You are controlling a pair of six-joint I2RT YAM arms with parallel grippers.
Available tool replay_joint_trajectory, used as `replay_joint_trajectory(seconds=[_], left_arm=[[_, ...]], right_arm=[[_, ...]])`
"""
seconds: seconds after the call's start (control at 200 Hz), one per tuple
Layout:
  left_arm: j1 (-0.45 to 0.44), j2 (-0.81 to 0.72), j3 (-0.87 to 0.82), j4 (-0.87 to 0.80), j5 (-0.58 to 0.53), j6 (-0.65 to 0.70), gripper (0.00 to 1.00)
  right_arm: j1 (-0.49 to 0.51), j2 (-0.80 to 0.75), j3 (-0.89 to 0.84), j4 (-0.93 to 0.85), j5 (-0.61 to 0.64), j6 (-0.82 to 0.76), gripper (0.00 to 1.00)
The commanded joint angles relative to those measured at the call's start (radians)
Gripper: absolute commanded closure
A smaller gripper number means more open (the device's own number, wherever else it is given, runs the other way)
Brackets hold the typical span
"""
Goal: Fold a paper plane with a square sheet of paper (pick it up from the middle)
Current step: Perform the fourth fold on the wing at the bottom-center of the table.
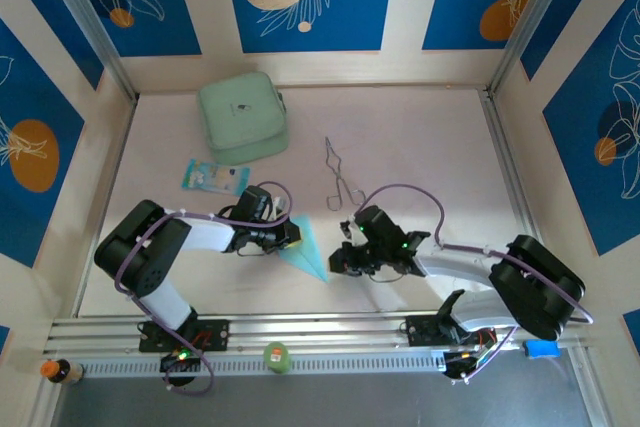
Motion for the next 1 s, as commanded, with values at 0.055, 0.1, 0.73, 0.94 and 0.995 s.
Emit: replay_joint_trajectory(seconds=[0.055,0.1,0.73,0.94,0.995], left_arm=[[0.009,0.032,-0.034,-0.058,-0.069,-0.004,1.00],[0.009,0.032,-0.034,-0.058,-0.068,-0.005,1.00],[0.004,-0.104,0.048,-0.118,0.035,0.031,0.95],[-0.011,-0.095,0.048,-0.127,0.045,0.014,0.97],[-0.006,-0.067,0.050,-0.142,0.039,0.042,0.98]], right_arm=[[-0.005,0.163,0.172,-0.035,-0.063,-0.022,0.93],[0.003,0.210,0.219,-0.072,-0.057,-0.026,0.93],[0.063,0.439,0.173,0.016,-0.040,0.024,1.00],[0.056,0.419,0.154,0.023,-0.020,0.033,1.00],[0.055,0.419,0.151,0.023,-0.022,0.034,1.00]])
